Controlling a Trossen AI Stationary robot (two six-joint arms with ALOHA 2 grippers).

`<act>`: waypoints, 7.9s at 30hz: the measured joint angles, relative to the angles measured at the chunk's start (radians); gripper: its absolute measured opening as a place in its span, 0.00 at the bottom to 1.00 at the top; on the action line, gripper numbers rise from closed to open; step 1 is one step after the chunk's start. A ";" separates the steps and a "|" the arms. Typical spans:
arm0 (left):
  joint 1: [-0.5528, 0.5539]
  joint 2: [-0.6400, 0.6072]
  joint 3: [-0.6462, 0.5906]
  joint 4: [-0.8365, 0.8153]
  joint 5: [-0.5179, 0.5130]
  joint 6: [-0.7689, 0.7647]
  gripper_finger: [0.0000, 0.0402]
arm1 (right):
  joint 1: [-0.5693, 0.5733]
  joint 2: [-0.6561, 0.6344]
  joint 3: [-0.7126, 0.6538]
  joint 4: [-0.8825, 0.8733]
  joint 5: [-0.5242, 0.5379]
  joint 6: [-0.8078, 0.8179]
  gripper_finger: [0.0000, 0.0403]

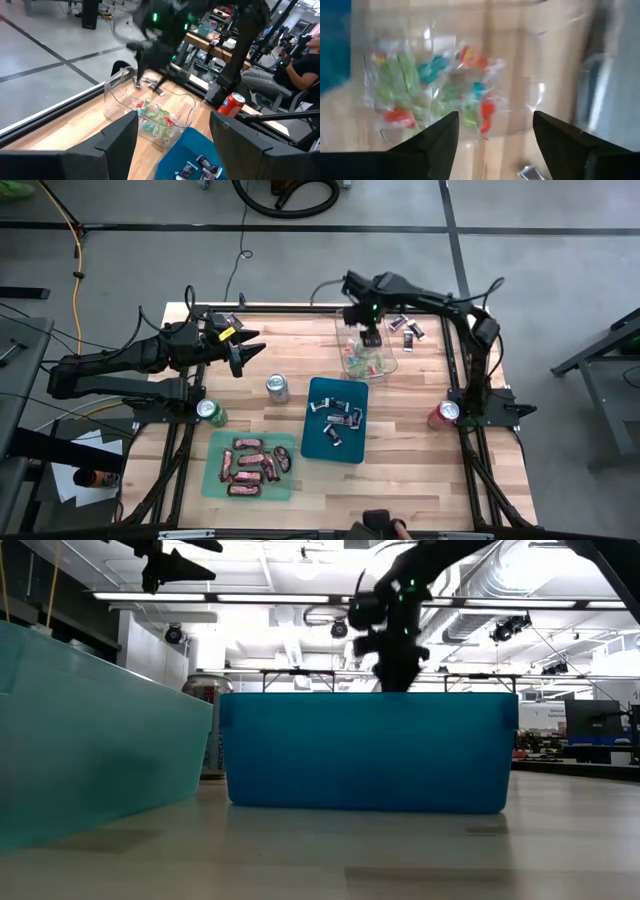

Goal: Sort candy
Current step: Put the brown-white chocolate into the blue bin

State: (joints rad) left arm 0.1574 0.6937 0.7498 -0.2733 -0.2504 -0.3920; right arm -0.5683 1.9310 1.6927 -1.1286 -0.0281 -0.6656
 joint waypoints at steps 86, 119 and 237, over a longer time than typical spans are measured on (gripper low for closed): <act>0.827 1.077 0.309 -0.351 -0.096 -0.642 0.57 | -0.067 -0.229 0.322 -0.089 -0.267 0.290 0.62; 0.729 1.067 0.179 -0.344 -0.117 -0.740 0.33 | -0.067 -0.228 0.322 -0.078 -0.268 0.333 0.62; -0.033 0.476 0.132 0.506 0.455 0.097 0.54 | 0.533 -0.972 -0.677 1.014 0.261 1.252 0.62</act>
State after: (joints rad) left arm 0.1242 1.1698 0.8818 0.2323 0.2048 -0.2955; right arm -0.0351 0.9589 1.0153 -0.1143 0.2333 0.5867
